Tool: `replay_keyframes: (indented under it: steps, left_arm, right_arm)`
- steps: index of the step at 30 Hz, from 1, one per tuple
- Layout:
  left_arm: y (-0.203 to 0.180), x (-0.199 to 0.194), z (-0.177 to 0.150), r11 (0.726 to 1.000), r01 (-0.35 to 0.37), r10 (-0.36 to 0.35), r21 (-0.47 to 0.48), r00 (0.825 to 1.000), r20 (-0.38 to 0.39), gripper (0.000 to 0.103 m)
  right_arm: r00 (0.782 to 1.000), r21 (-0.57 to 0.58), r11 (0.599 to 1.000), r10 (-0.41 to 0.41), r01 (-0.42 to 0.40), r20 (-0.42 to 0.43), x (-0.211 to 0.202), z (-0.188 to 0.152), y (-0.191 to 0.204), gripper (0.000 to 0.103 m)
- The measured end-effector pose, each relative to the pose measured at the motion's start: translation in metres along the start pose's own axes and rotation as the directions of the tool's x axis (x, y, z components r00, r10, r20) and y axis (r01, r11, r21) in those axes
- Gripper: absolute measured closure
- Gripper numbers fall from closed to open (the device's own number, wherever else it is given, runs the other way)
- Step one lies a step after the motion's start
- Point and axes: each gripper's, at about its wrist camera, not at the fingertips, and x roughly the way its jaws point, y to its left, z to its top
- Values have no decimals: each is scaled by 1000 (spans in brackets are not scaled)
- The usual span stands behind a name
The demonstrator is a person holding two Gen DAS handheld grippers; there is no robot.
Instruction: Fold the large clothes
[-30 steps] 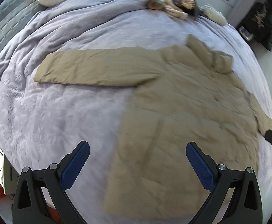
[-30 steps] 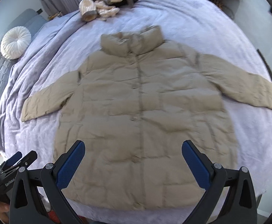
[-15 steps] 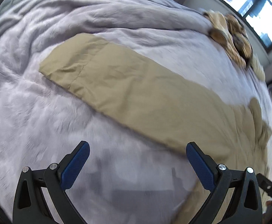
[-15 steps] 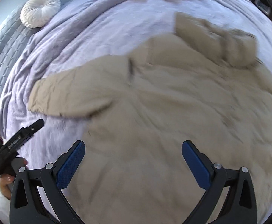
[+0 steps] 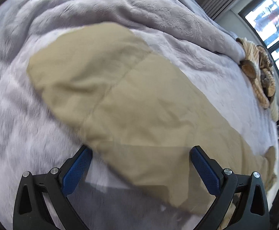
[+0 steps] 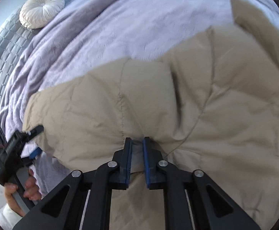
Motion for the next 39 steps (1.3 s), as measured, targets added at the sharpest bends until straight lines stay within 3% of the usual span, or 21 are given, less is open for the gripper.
replay_keyframes:
  steps: [2, 4, 5, 6, 7, 9, 15, 19, 22, 25, 27, 31, 35, 39]
  left_arm:
    - [-3, 1, 6, 1000, -17, 17, 0, 1000, 24, 3]
    - [-7, 0, 10, 1000, -22, 22, 0, 999, 39, 32]
    - [-7, -2, 11, 1000, -23, 23, 6, 999, 44, 38]
    - [-9, -3, 13, 1000, -25, 24, 14, 998, 50, 52]
    - [-12, -4, 15, 1000, -15, 13, 26, 998, 53, 70]
    - [-14, -6, 17, 998, 48, -50, 42, 998, 42, 93]
    - [-59, -41, 21, 971, 166, -183, 172, 979, 90, 94]
    - [-115, -75, 5, 919, 226, -276, 321, 954, 118, 94]
    - [-168, -95, -20, 852, 273, -350, 446, 932, 99, 94]
    - [-220, -108, -60, 769, 327, -417, 550, 908, 43, 94]
    - [-259, -107, -95, 700, 356, -443, 619, 896, -14, 94]
    - [-313, -96, -166, 599, 379, -434, 706, 894, -111, 94]
    - [-355, -67, -229, 513, 339, -329, 788, 926, -183, 94]
    - [-360, -48, -262, 477, 262, -218, 839, 960, -176, 93]
  right_arm:
    - [1000, 9, 1000, 2, -2, -10, 8, -2, -4, 91]
    - [1000, 28, 999, 19, -19, -13, 11, 0, -8, 93]
    - [1000, 30, 999, 24, -24, -14, 11, 0, -10, 94]
    - [999, 30, 999, 29, -29, -13, 11, -1, -11, 94]
    - [999, 28, 999, 31, -30, -12, 11, 0, -12, 94]
    - [999, 25, 999, 33, -32, -7, 12, 0, -12, 95]
    - [997, 15, 998, 68, -69, 27, 4, -13, -12, 95]
    - [989, 68, 988, 136, -140, 55, -10, -22, -27, 95]
    - [982, 101, 980, 162, -172, 102, -35, -31, -38, 95]
    - [976, 104, 980, 153, -170, 157, -68, -41, -56, 95]
    - [974, 129, 983, 102, -130, 205, -95, -53, -81, 95]
    - [963, 240, 970, -29, -37, 267, -138, -79, -140, 95]
    - [957, 338, 941, -121, 26, 262, -166, -110, -199, 95]
    - [961, 394, 918, -150, 48, 233, -171, -134, -230, 95]
